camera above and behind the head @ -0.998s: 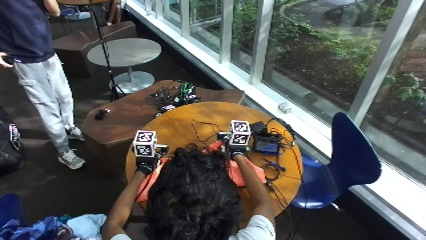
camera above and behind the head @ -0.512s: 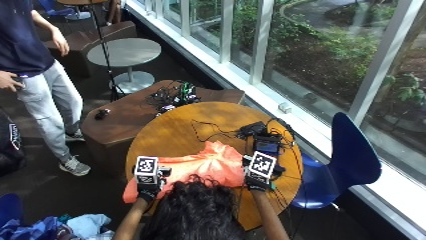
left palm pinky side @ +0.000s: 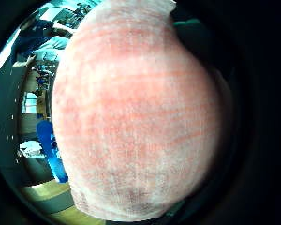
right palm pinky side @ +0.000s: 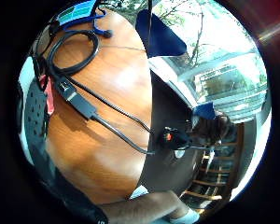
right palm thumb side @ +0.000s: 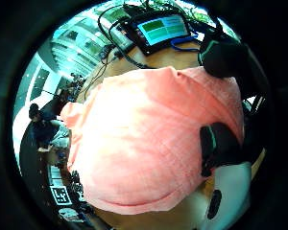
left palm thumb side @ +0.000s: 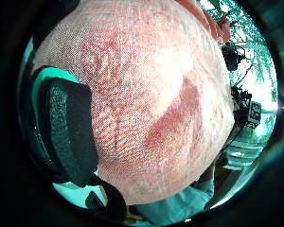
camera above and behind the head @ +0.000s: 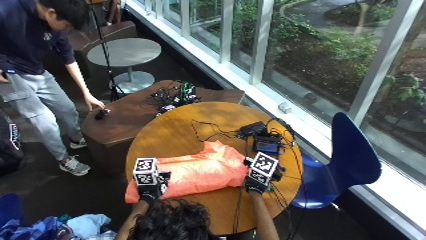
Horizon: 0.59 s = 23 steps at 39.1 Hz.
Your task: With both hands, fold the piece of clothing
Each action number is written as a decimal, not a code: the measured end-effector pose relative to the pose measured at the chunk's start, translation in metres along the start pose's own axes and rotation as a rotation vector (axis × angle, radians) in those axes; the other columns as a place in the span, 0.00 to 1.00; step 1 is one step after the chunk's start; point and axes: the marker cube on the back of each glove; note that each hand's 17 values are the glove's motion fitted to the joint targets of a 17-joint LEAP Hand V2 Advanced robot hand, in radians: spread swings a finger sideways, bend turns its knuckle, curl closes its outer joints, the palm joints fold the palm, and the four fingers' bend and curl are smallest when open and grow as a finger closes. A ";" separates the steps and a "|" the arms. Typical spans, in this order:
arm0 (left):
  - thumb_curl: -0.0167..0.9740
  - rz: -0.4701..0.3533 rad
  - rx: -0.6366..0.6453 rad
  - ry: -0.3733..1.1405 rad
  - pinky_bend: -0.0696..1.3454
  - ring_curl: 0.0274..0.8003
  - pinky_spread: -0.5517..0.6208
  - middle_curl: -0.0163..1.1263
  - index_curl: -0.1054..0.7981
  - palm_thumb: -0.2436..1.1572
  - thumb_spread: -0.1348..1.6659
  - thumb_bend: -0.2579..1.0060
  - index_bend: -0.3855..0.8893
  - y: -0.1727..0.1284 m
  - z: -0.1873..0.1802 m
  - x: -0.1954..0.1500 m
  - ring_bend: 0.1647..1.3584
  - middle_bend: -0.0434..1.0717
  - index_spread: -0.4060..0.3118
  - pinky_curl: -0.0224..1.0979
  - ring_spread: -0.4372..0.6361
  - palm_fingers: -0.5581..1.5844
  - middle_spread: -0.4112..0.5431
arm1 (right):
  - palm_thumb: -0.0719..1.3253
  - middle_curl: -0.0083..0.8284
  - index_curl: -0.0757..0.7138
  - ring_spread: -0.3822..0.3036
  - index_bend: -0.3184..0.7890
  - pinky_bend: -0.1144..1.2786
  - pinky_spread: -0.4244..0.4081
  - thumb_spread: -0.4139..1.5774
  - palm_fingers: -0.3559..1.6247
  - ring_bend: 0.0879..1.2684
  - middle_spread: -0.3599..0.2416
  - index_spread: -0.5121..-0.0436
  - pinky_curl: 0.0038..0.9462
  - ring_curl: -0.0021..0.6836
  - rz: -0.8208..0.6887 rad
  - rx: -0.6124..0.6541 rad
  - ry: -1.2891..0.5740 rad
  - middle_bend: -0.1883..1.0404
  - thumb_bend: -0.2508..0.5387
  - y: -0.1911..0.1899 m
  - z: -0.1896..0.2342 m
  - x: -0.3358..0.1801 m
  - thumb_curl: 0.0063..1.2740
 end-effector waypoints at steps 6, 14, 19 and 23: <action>0.17 0.017 0.024 0.111 0.36 0.38 0.69 0.31 0.54 0.23 0.92 0.20 0.43 0.005 -0.010 -0.002 0.25 0.19 0.41 0.43 0.59 0.40 0.45 | 0.73 0.52 0.21 0.19 0.36 0.70 0.08 0.69 0.76 0.70 0.15 0.36 0.46 0.70 -0.048 0.190 -0.359 0.32 0.50 0.001 -0.054 -0.031 0.34; 0.20 0.031 0.240 0.282 0.35 0.39 0.66 0.33 0.52 0.27 0.90 0.22 0.41 0.053 -0.078 -0.022 0.29 0.22 0.41 0.41 0.55 0.47 0.42 | 0.77 0.53 0.29 0.19 0.39 0.64 0.08 0.55 0.78 0.63 0.13 0.37 0.43 0.68 -0.433 0.315 -0.682 0.31 0.40 0.041 -0.145 -0.160 0.40; 0.22 -0.043 0.373 0.224 0.34 0.39 0.62 0.34 0.51 0.31 0.90 0.23 0.41 0.093 -0.111 -0.048 0.30 0.24 0.39 0.41 0.49 0.52 0.37 | 0.78 0.53 0.31 0.19 0.38 0.62 0.08 0.50 0.78 0.62 0.13 0.37 0.43 0.68 -0.726 0.305 -0.648 0.31 0.35 0.088 -0.142 -0.266 0.43; 0.23 -0.090 0.382 0.206 0.34 0.40 0.60 0.35 0.51 0.33 0.89 0.24 0.41 0.114 -0.116 -0.068 0.30 0.24 0.39 0.41 0.46 0.53 0.35 | 0.79 0.54 0.33 0.19 0.38 0.62 0.08 0.48 0.78 0.61 0.12 0.37 0.43 0.68 -0.935 0.242 -0.539 0.31 0.31 0.133 -0.120 -0.332 0.45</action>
